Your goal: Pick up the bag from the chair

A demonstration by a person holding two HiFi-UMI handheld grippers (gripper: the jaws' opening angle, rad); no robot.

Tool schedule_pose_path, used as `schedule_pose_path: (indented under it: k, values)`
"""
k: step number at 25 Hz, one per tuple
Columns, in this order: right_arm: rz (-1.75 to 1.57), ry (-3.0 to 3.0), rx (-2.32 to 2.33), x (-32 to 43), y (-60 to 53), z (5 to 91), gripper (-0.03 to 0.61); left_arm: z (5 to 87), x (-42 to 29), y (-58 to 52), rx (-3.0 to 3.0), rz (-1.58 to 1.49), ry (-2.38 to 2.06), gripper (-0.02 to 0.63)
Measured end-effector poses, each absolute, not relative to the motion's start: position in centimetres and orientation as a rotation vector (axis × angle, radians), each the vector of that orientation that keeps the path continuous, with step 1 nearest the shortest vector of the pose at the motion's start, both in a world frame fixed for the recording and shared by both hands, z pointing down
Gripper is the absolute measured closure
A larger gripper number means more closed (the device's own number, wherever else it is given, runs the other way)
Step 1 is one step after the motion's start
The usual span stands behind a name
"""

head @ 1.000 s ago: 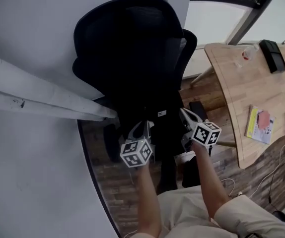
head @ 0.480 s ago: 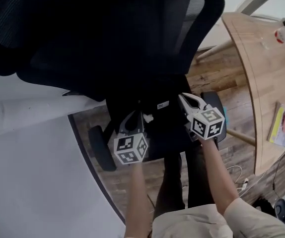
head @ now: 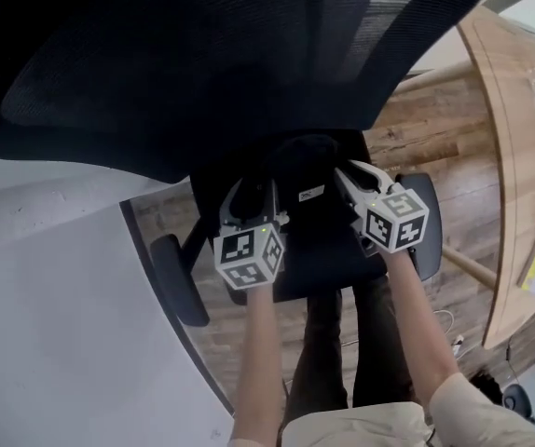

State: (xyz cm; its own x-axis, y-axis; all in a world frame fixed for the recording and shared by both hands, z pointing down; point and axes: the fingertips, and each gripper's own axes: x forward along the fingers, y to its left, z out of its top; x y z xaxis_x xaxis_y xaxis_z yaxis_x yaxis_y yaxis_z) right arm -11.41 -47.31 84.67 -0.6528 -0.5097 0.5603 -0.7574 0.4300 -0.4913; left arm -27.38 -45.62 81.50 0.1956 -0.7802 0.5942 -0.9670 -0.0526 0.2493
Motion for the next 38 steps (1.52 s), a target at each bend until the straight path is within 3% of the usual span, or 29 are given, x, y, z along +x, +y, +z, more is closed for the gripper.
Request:
schedule_pose_path:
  k: [2,4,7,16,27,38]
  values:
    - [1.065,-2.387,1.073,-11.6,-48.1,84.8,0.464,82.4,-26.9,-46.4,1.874,0.411,-1.636,0.413]
    - [1.097,-2.408,1.063,-12.0,-48.8,85.0,0.363,82.9,-26.5,-47.0,1.877,0.416,-1.637,0.368]
    - [1.137,-2.425,1.036,-13.0,-49.5,85.5,0.303,83.4,-26.6,-47.5,1.872,0.379,-1.615,0.344]
    - [1.236,-2.532,1.015,-14.1,-51.1,87.3,0.296,84.7,-26.8,-47.9,1.962,0.415,-1.554,0.347]
    - [1.049,-2.571,0.936,-16.2,-49.2,86.5,0.477,85.0,-26.1,-47.3,2.043,0.388,-1.451,0.477]
    - [0.873,-2.669,0.919,-16.0,-45.3,81.3,0.492,80.8,-25.7,-43.8,2.117,0.336,-1.496,0.514]
